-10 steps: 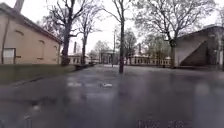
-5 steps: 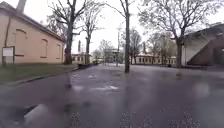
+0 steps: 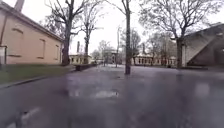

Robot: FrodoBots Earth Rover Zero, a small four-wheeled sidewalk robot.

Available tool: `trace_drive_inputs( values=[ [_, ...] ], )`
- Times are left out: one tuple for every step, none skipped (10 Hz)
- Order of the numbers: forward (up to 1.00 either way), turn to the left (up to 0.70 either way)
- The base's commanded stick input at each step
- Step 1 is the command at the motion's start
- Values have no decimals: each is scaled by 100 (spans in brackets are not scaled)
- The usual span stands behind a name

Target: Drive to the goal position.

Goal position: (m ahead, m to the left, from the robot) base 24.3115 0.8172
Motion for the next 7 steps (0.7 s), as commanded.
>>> trace_drive_inputs(
  values=[
    [100,0],
    [100,0],
    [100,0],
    [100,0],
    [100,3],
    [100,36],
    [100,40]
  ],
)
